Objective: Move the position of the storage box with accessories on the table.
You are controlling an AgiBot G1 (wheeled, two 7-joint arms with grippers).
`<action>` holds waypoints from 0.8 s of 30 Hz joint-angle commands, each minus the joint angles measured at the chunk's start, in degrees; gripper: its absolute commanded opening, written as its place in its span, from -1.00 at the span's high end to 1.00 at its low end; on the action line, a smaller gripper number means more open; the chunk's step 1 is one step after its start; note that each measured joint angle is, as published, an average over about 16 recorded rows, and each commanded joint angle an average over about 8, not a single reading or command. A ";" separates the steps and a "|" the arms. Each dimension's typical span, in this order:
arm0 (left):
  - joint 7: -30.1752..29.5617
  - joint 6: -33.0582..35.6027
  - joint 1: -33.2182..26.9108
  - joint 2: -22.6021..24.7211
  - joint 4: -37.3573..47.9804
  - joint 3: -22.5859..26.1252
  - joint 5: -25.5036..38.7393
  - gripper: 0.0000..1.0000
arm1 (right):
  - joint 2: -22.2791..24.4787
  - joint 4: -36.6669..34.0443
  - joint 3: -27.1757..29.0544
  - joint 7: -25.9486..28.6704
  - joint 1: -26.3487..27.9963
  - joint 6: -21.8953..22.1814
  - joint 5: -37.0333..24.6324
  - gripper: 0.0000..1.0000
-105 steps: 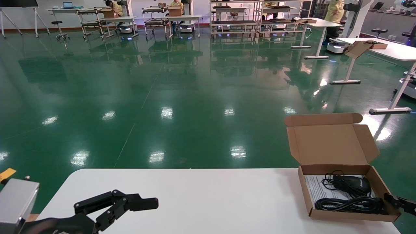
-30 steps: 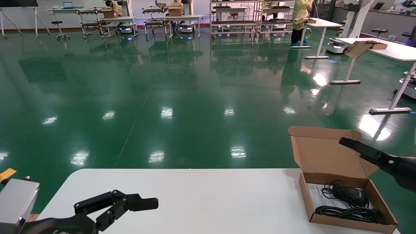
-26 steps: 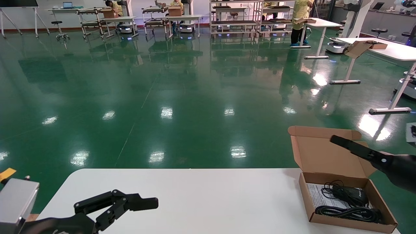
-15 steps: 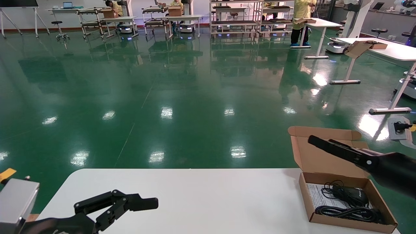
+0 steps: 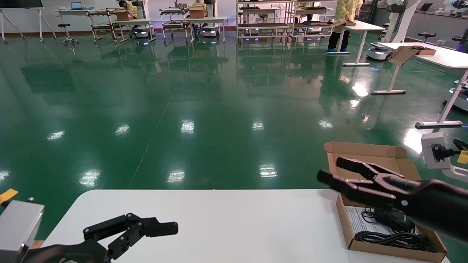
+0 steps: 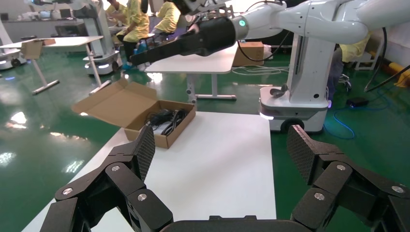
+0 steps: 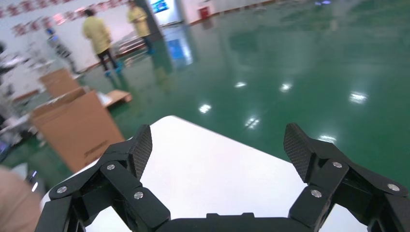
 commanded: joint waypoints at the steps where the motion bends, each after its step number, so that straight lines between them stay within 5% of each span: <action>1: 0.00 0.00 0.00 0.00 0.00 0.00 0.00 -1.00 | 0.46 2.43 0.75 -0.63 -1.01 -1.20 0.18 -1.00; 24: 0.00 -0.01 0.00 0.00 0.01 0.00 -0.01 -1.00 | 5.43 28.86 8.84 -7.39 -11.91 -14.29 2.19 -1.00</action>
